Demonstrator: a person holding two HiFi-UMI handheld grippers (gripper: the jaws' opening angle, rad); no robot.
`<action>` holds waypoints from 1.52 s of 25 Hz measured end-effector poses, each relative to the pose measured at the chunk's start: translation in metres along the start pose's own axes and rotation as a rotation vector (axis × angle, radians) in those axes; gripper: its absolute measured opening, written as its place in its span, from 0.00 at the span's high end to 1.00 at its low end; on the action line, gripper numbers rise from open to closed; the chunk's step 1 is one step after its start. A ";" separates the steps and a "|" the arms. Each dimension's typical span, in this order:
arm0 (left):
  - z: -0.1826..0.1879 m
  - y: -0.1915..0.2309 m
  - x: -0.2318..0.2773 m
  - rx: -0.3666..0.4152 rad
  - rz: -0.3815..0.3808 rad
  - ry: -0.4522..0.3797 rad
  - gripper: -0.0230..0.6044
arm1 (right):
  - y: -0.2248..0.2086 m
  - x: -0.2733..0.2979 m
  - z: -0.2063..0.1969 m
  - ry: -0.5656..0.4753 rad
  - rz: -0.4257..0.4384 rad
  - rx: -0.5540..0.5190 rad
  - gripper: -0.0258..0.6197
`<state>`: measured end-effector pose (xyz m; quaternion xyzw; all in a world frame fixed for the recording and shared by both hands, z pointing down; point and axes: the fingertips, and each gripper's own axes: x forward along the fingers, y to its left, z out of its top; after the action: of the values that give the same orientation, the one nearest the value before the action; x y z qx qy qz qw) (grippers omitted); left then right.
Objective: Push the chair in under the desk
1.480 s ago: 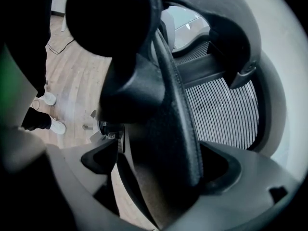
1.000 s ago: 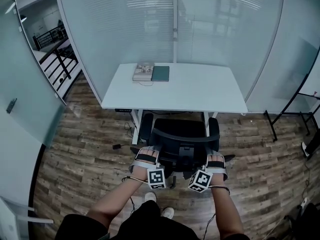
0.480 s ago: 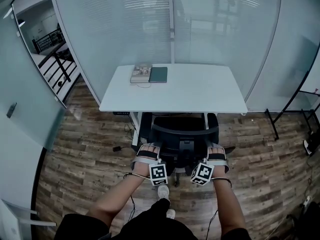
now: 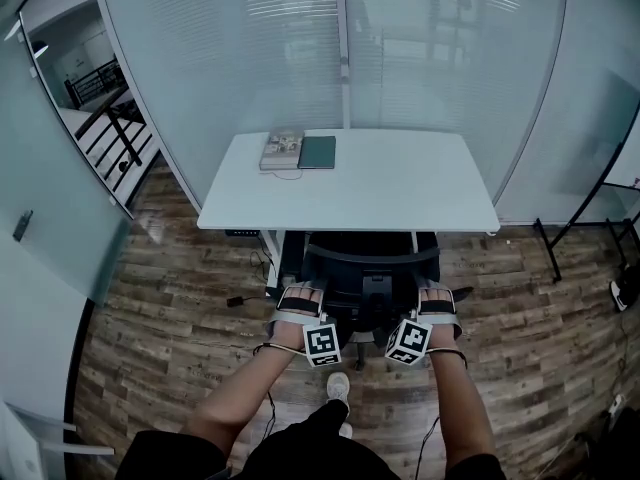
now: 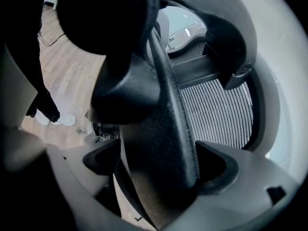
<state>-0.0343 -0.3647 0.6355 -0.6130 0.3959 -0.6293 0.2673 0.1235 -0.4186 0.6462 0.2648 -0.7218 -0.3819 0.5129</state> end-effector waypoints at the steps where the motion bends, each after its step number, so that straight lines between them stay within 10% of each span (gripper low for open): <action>1: 0.000 0.003 0.003 0.000 0.001 0.000 0.33 | -0.002 0.004 -0.001 0.000 0.002 0.002 0.22; 38: -0.055 0.114 0.146 -0.022 0.045 0.014 0.33 | -0.080 0.159 0.031 -0.003 0.181 -0.045 0.19</action>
<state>-0.1212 -0.5377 0.6264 -0.6023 0.4181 -0.6233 0.2718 0.0401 -0.5784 0.6601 0.1862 -0.7350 -0.3504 0.5499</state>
